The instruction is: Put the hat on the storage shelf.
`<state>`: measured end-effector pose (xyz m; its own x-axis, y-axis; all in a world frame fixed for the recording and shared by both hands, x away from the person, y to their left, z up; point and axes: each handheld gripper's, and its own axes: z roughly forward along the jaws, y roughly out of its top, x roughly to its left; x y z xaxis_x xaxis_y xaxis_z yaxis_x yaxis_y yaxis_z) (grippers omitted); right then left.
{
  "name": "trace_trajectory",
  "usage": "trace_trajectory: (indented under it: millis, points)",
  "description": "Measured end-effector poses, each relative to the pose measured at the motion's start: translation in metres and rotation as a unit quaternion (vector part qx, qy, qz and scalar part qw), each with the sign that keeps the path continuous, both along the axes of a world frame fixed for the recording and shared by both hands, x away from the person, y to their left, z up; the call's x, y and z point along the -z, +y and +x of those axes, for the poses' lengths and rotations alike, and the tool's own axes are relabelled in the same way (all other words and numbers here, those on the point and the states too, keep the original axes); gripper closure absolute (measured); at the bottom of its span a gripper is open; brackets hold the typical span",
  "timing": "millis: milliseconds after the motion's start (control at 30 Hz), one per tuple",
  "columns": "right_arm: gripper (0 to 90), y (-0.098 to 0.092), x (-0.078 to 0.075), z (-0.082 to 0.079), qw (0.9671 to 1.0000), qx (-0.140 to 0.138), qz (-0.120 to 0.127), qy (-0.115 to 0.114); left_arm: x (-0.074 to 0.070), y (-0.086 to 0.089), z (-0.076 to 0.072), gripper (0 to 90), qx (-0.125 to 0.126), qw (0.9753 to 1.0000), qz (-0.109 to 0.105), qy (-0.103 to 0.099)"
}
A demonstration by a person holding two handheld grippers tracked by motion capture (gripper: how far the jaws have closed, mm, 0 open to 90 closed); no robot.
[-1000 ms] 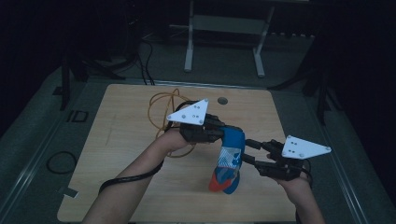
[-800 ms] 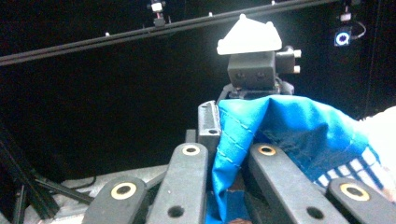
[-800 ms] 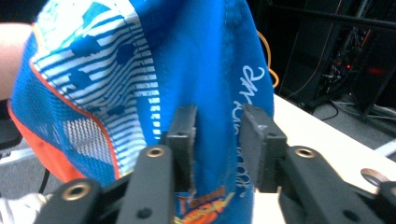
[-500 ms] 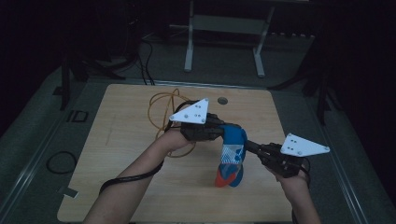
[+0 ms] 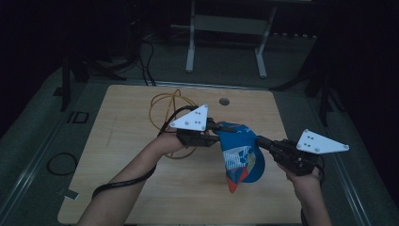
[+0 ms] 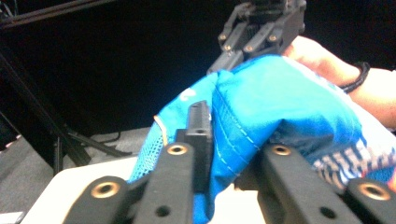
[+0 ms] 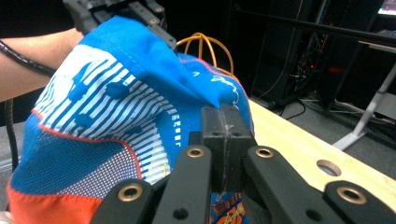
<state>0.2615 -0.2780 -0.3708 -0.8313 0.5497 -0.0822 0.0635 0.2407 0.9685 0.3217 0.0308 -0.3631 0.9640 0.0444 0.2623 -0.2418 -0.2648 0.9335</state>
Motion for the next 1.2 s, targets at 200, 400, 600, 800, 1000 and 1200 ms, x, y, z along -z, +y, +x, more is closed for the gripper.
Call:
trace_trajectory:
  millis: [200, 400, 600, 800, 1000, 1200]
  points:
    - [90.0, -0.001, -0.007, -0.001, 1.0000, 0.001, 0.003, -0.008, -0.004, 0.014, -0.005, 69.5, -0.027, 0.9996, 0.012, -0.001]
    - [90.0, -0.004, -0.011, 0.001, 0.9999, 0.011, 0.006, -0.009, -0.006, 0.038, -0.011, 64.6, -0.057, 0.9982, 0.020, 0.005]
    - [90.0, -0.008, -0.014, 0.006, 0.9997, 0.016, 0.014, -0.009, -0.005, 0.067, -0.016, 58.4, -0.096, 0.9951, 0.016, 0.019]
    - [90.0, -0.008, -0.022, 0.010, 0.9994, 0.027, 0.015, -0.015, 0.002, 0.094, -0.020, 42.0, -0.131, 0.9909, 0.009, 0.030]
    - [90.0, -0.005, -0.031, 0.017, 0.9990, 0.034, 0.021, -0.019, 0.016, 0.118, -0.021, 27.7, -0.176, 0.9835, -0.002, 0.042]
    - [90.0, -0.001, -0.040, 0.025, 0.9986, 0.043, 0.021, -0.022, 0.026, 0.141, -0.021, 15.3, -0.224, 0.9730, -0.022, 0.050]
